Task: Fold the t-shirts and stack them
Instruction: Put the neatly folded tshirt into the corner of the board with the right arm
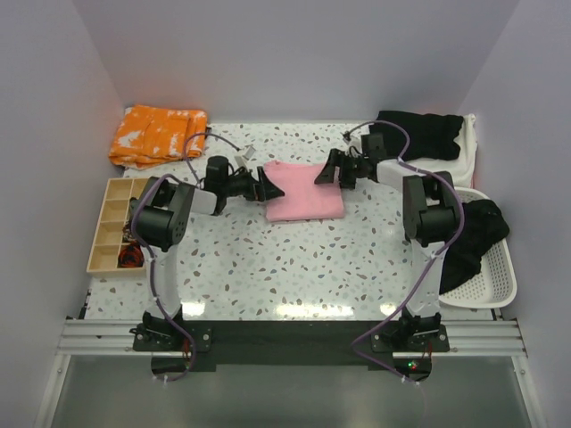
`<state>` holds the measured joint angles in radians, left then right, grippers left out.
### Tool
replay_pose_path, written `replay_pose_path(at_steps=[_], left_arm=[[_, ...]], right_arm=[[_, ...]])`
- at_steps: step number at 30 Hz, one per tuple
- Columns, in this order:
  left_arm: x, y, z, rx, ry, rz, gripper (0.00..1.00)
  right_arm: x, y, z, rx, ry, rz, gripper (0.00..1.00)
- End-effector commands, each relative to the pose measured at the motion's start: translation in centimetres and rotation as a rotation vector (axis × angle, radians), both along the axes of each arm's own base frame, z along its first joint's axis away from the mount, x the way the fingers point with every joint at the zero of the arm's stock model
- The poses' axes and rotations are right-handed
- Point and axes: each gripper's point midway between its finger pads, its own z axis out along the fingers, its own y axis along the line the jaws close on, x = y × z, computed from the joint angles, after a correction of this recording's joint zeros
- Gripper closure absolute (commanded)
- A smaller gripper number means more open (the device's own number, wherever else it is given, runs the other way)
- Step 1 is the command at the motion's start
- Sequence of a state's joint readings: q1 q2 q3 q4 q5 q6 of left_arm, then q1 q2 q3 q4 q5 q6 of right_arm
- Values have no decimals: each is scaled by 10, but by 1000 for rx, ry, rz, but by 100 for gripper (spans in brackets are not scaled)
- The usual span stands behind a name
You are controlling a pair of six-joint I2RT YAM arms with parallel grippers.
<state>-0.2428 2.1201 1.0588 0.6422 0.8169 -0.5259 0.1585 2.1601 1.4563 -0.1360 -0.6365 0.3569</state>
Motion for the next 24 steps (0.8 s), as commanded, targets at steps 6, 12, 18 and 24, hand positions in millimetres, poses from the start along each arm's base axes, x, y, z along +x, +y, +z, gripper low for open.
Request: replay_pose_path(at_steps=[6,12,18,24], left_arm=[[-21,-21,-15,-18,50,-58,0],[-22,-20,-12,-12,41,-58,0],[-16,-11,-4,17,13,-35,0],[-8,-3,7,32,-15,-20,0]], right_arm=[[-68,45,-68,-62,243,106,60],[-48,36,-47,-115,155,37,100],[-13,-1,5,-272,-20,-89,100],[37,-59,70,-398,-200,-310,100]])
